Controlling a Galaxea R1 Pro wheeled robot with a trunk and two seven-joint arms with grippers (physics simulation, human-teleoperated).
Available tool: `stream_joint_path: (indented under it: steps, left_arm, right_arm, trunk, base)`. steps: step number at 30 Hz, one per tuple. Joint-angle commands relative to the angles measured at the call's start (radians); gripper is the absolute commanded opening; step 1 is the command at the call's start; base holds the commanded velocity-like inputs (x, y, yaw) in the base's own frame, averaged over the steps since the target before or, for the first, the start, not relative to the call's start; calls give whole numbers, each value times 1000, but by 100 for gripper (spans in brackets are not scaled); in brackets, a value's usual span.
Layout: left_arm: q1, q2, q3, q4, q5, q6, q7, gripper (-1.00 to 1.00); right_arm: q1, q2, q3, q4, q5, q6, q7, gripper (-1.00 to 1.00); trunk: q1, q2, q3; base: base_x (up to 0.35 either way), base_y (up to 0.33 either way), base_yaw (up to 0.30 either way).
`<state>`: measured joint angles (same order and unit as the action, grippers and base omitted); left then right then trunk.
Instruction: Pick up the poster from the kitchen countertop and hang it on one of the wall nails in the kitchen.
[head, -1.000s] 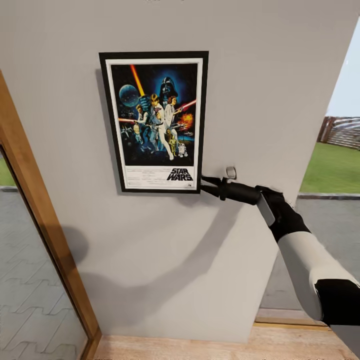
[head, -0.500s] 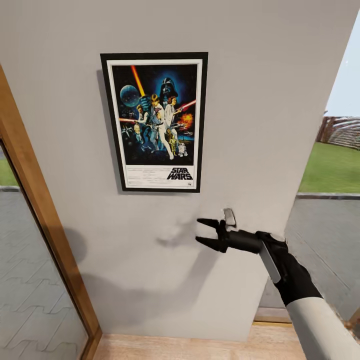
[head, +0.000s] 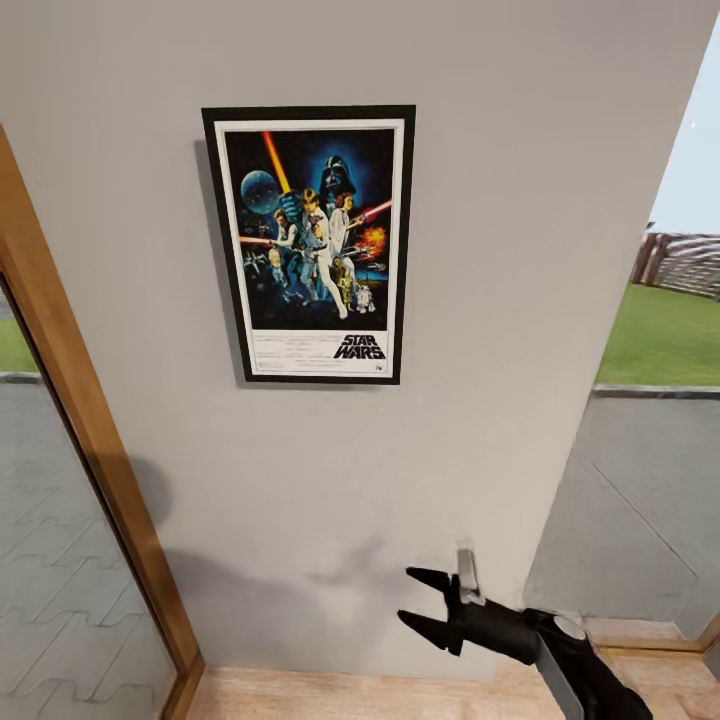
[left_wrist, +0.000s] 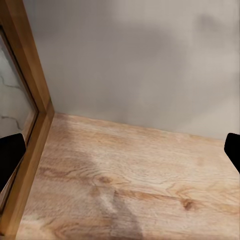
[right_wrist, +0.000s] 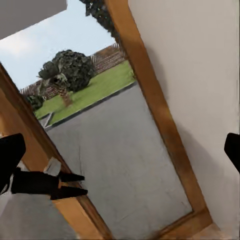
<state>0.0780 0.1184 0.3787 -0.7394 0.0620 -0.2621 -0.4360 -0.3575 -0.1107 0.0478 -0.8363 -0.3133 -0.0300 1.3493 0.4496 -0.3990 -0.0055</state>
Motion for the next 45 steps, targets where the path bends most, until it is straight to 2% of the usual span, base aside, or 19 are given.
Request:
stream_joint_path:
  steps: [1, 3, 4, 6, 9, 13, 14, 15, 16, 17, 18, 19, 23, 27, 33, 35, 38, 39, 45]
  left_arm:
    - [0, 0, 2, -1, 7, 1, -7, 100]
    - [0, 0, 2, -3, 7, 1, -8, 100]
    - [0, 0, 1, -9, 7, 1, -8, 100]
    - [0, 0, 1, -13, 7, 1, -8, 100]
    - [0, 0, 1, -17, 7, 1, -9, 100]
    - [0, 0, 0, -19, 7, 1, -9, 100]
    - [0, 0, 0, -19, 7, 1, -9, 100]
    - [0, 0, 0, -19, 7, 1, -9, 100]
    - [0, 0, 0, -19, 7, 1, -8, 100]
    - [0, 0, 0, -19, 7, 1, -8, 100]
    - [0, -1, -1, -14, 6, 3, -7, 100]
    - [0, -1, -1, -12, 6, 3, -7, 100]
    - [0, -4, -2, -4, 7, 5, -5, 100]
    - [0, -6, -1, -2, 7, 5, -4, 100]
    - [0, -6, -1, -2, 6, 4, -2, 100]
    - [0, -6, 0, -2, 6, 4, -2, 100]
    - [0, -6, 0, -2, 6, 4, -1, 100]
    - [0, -7, 0, -2, 6, 4, -1, 100]
    - [0, -8, -2, -1, 5, 4, -1, 100]
  right_arm:
    - [4, -2, 5, 31, -7, -19, 0, 100]
    - [12, -15, 5, 111, -6, -53, -1, 100]
    - [16, -31, 6, 194, -5, -72, -2, 100]
    - [19, -54, 7, 266, -5, -86, -10, 100]
    - [20, -90, 7, 346, -4, -126, -35, 100]
    - [21, -117, 7, 434, -4, -177, -71, 100]
    - [21, -126, 9, 495, -4, -205, -128, 100]
    - [22, -127, 10, 504, -4, -210, -140, 100]
    - [22, -129, 11, 534, -3, -219, -194, 100]
    - [22, -130, 11, 545, -1, -222, -214, 100]
    - [22, -130, 12, 647, 7, -228, -399, 100]
    - [22, -130, 12, 662, 7, -228, -430, 100]
    - [22, -123, 12, 763, 8, -228, -668, 100]
    - [22, -119, 10, 831, 5, -227, -817, 100]
    - [22, -103, 9, 877, 3, -224, -972, 100]
    - [23, -75, 9, 885, 2, -222, -1060, 100]
    - [26, -55, 9, 887, 3, -220, -1123, 100]
    - [39, -42, 10, 889, 3, -219, -1167, 100]
    - [63, -29, 9, 888, 4, -220, -1210, 100]
  trunk:
    - [0, -1, 0]
    - [0, -1, 0]
    - [0, -1, 0]
    - [0, -1, 0]
    - [0, -1, 0]
    - [0, -1, 0]
    - [0, -1, 0]
    - [0, -1, 0]
    - [0, -1, 0]
    - [0, -1, 0]
    - [0, -1, 0]
    - [0, -1, 0]
    - [0, -1, 0]
    - [0, -1, 0]
    - [0, -1, 0]
    - [0, -1, 0]
    - [0, -1, 0]
    - [0, -1, 0]
    - [0, -1, 0]
  base:
    - [0, 0, 0]
    - [0, 0, 0]
    - [0, 0, 0]
    - [0, 0, 0]
    - [0, 0, 0]
    - [0, 0, 0]
    - [0, 0, 0]
    - [0, 0, 0]
    - [0, 0, 0]
    - [0, 0, 0]
    - [0, 0, 0]
    - [0, 0, 0]
    - [0, 0, 0]
    - [0, 0, 0]
    - [0, 0, 0]
    - [0, 0, 0]
    - [0, 0, 0]
    - [0, 0, 0]
    - [0, 0, 0]
